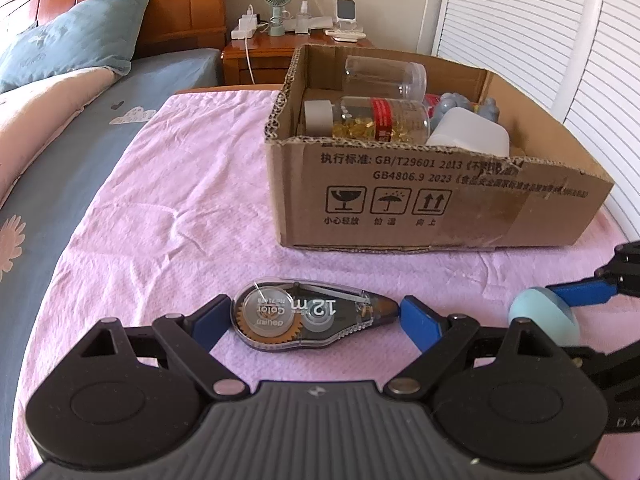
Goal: Organize rigid objects
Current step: 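Hold the tape dispenser in the left gripper while the right grasps the mint-green case, then carry the tape dispenser and mint-green case into the box and open both grippers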
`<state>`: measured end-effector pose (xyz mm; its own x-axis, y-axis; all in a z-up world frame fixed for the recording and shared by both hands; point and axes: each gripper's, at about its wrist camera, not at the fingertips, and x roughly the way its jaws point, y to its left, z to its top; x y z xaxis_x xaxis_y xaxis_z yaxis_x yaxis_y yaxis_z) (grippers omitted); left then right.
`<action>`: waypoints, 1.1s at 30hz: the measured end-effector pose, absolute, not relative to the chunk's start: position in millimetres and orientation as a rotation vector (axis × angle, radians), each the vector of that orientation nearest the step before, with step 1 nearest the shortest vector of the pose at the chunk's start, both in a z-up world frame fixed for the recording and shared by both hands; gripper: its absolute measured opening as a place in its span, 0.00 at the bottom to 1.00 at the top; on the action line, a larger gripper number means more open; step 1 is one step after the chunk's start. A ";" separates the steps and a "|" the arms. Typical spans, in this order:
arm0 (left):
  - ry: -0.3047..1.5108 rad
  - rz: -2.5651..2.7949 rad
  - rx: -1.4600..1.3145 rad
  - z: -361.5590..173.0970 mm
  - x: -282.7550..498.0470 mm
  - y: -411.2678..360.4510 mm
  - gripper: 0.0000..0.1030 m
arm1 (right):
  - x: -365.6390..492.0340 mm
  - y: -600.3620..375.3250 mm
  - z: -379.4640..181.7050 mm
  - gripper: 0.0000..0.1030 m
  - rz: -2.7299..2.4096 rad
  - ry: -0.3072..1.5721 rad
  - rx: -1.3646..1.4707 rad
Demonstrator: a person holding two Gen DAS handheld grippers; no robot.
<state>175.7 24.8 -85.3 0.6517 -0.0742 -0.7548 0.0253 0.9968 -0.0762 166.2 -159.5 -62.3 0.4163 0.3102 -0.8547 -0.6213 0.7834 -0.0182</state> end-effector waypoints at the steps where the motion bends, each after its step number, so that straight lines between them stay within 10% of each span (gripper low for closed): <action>1: 0.862 -0.055 -0.065 -85.0 175.9 24.8 0.88 | 165.4 -159.8 -62.1 0.57 0.599 0.980 -0.358; 33: 0.782 -0.297 0.125 -3.7 164.7 35.2 0.87 | 203.3 -191.0 35.8 0.56 0.388 0.829 -0.176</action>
<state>164.7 35.2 -3.7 0.6701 -0.2168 -0.7099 0.3091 0.9510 0.0014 203.3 -191.0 35.8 0.6102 0.2667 -0.7460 -0.4020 0.9156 -0.0016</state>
